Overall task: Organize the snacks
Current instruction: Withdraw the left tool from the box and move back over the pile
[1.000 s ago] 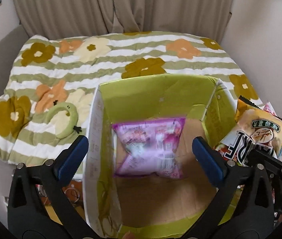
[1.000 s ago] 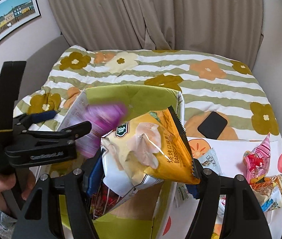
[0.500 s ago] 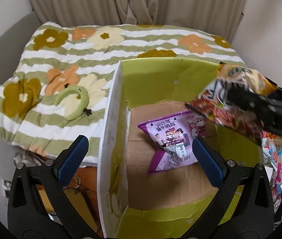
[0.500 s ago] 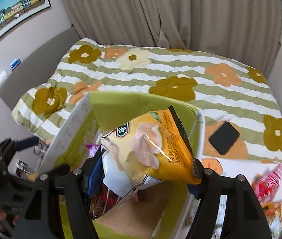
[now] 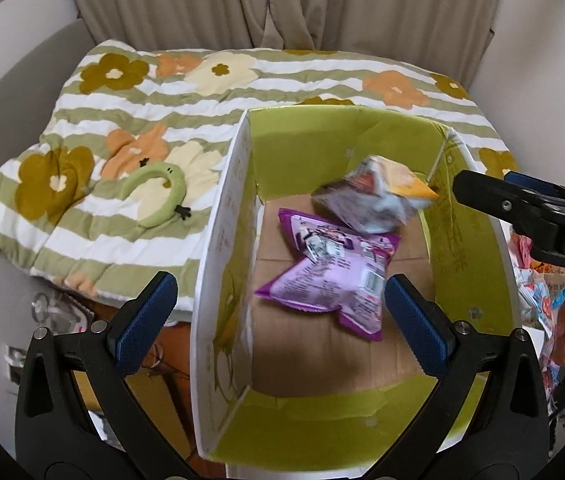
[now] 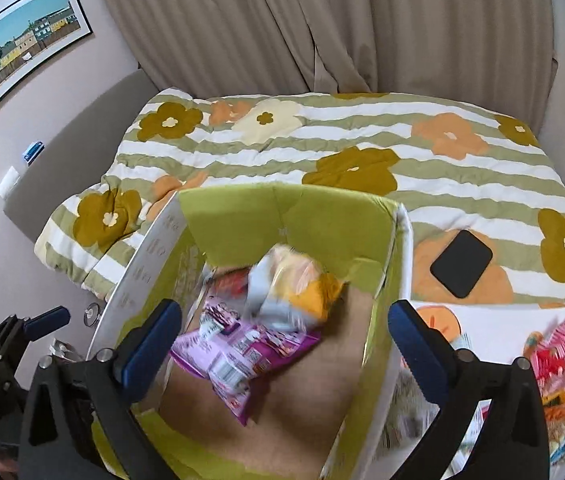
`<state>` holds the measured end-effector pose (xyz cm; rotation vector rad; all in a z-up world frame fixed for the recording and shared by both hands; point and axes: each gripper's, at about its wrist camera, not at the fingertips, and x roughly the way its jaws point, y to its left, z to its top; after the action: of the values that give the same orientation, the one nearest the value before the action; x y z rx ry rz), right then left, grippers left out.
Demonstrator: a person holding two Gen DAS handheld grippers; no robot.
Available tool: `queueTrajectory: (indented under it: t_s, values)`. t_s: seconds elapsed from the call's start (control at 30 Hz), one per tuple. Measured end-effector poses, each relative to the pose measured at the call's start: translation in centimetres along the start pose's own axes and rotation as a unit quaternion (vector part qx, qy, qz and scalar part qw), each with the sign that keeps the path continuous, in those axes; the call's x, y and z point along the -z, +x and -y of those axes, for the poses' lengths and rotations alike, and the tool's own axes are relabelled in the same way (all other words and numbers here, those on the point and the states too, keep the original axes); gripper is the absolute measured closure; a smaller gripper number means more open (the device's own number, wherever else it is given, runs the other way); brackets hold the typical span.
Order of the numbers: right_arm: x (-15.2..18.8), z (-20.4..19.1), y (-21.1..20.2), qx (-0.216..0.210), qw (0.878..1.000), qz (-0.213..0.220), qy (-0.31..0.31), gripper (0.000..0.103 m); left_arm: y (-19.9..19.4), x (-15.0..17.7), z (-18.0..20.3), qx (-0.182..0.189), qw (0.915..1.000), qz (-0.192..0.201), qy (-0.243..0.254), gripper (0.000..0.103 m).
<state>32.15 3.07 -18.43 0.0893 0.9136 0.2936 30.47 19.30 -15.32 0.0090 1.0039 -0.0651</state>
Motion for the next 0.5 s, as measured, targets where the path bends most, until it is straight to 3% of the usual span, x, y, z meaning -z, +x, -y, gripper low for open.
queueTrajectory:
  t_s: [0.5]
  values:
    - [3.1, -0.5, -8.7, 0.016, 0.999, 0.034, 0.016, 0.0, -7.5, 2.5, 2.3, 0.018, 0.9984, 0.049, 0.022, 0.001]
